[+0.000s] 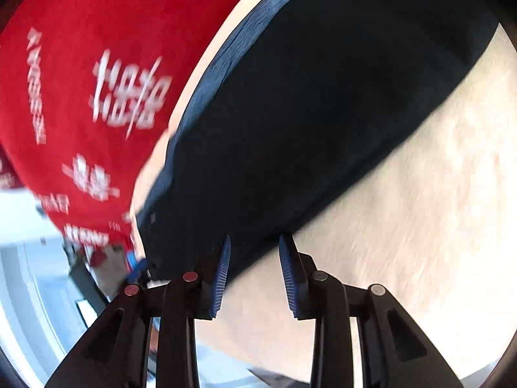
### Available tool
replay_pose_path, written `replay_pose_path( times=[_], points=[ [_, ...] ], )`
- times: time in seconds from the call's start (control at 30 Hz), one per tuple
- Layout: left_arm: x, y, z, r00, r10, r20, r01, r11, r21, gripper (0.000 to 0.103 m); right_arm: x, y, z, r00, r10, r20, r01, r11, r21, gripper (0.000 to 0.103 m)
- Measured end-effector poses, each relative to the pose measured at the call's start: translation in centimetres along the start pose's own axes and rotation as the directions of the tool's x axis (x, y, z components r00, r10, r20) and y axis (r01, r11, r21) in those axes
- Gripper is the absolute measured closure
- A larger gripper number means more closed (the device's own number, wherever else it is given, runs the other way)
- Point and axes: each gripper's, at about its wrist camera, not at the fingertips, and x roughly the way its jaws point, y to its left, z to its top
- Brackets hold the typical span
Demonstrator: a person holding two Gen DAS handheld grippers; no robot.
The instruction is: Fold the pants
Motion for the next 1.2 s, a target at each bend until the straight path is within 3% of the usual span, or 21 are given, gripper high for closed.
replay_pose_path(
  times=[0.03,0.1,0.13,0.2,0.27,0.4,0.47,0.5,0.53,0.6,0.63,0.67,0.73,0.8,0.87,0.93,0.97,1.03,1.1,1.13,1.2],
  points=[
    [0.5,-2.1,0.1,1.000,-0.013,-0.020,0.014,1.000,0.016,0.011,0.3,0.2,0.8,1.000,0.005,0.008,-0.005,1.000,0.021,0.097],
    [1.7,-5.4,-0.8,0.998,-0.015,-0.062,0.019,0.998,0.067,0.011,0.1,-0.1,0.9,0.999,-0.027,0.019,0.026,0.999,0.018,0.097],
    [2.5,-6.8,-2.0,0.997,0.020,-0.081,-0.011,0.994,0.113,0.011,0.0,-0.4,0.5,0.998,-0.053,0.017,0.052,0.999,0.013,0.097],
    [1.7,-7.9,-3.4,0.999,0.047,-0.012,-0.045,0.993,0.113,0.011,0.0,-1.3,-0.4,0.997,-0.071,0.014,0.071,0.997,0.016,0.097],
    [1.5,-8.0,-3.5,0.999,0.046,-0.027,-0.043,0.993,0.109,0.011,-0.5,-1.9,-0.9,0.997,-0.076,0.011,0.076,0.997,0.024,0.097],
    [0.7,-7.9,-1.7,0.997,0.040,-0.068,-0.034,0.995,0.094,0.011,-2.8,0.3,-0.8,0.986,-0.166,0.006,0.165,0.979,-0.121,0.092],
    [-0.5,-7.8,0.3,0.999,0.040,0.006,-0.040,0.996,0.078,0.011,-3.7,2.8,0.2,0.981,-0.184,0.053,0.191,0.955,-0.226,0.072],
    [-0.5,-7.7,1.2,0.999,0.038,0.018,-0.039,0.997,0.072,0.011,-4.2,4.1,1.1,0.976,-0.200,0.085,0.216,0.936,-0.277,0.050],
    [-0.2,-7.8,2.5,0.999,0.033,0.025,-0.034,0.997,0.063,0.011,-4.2,5.0,1.8,0.972,-0.210,0.105,0.233,0.922,-0.308,0.045],
    [1.0,-8.0,5.0,0.998,0.045,0.042,-0.047,0.998,0.040,0.011,-3.1,6.9,3.8,0.973,-0.203,0.114,0.231,0.900,-0.370,0.051],
    [1.7,-7.9,6.0,0.997,0.050,0.052,-0.051,0.998,0.028,0.011,-1.9,8.0,5.0,0.977,-0.190,0.101,0.215,0.893,-0.395,0.063],
    [2.7,-7.4,7.3,0.997,0.056,0.058,-0.057,0.998,0.017,0.011,-0.5,9.0,6.1,0.977,-0.195,0.091,0.215,0.881,-0.421,0.068],
    [5.3,-6.6,8.9,0.994,0.098,0.041,-0.097,0.995,-0.017,0.011,2.6,10.5,7.4,0.970,-0.232,0.077,0.240,0.846,-0.477,0.070],
    [7.3,-5.9,9.3,0.992,0.125,0.010,-0.124,0.991,-0.049,0.011,5.6,11.2,8.2,0.951,-0.298,0.081,0.295,0.799,-0.524,0.070],
    [8.6,-4.1,9.5,0.996,0.092,0.002,-0.091,0.988,-0.123,0.004,6.8,10.5,8.5,0.929,-0.354,0.106,0.352,0.762,-0.543,0.082],
    [9.0,-2.5,9.6,0.994,0.109,-0.013,-0.109,0.980,-0.164,0.004,6.5,10.4,9.4,0.907,-0.374,0.193,0.417,0.735,-0.535,0.085],
    [9.0,-2.1,9.7,0.992,0.122,-0.020,-0.124,0.978,-0.165,0.004,6.1,10.1,10.0,0.897,-0.387,0.214,0.440,0.736,-0.514,0.085],
    [8.0,-1.0,9.7,0.988,0.153,-0.028,-0.156,0.976,-0.153,0.004,5.2,9.5,10.9,0.897,-0.389,0.210,0.441,0.766,-0.468,0.084],
    [6.1,0.4,9.1,0.985,0.173,0.000,-0.171,0.975,-0.138,0.004,4.4,9.9,10.8,0.884,-0.417,0.210,0.465,0.748,-0.473,0.070],
    [5.4,1.2,8.7,0.983,0.184,0.006,-0.182,0.974,-0.134,0.004,4.1,10.2,10.2,0.887,-0.420,0.194,0.458,0.744,-0.486,0.062],
    [4.1,3.4,7.5,0.974,0.228,0.006,-0.225,0.966,-0.130,0.004,3.3,10.8,8.3,0.921,-0.362,0.146,0.383,0.764,-0.520,0.061]
  ],
)
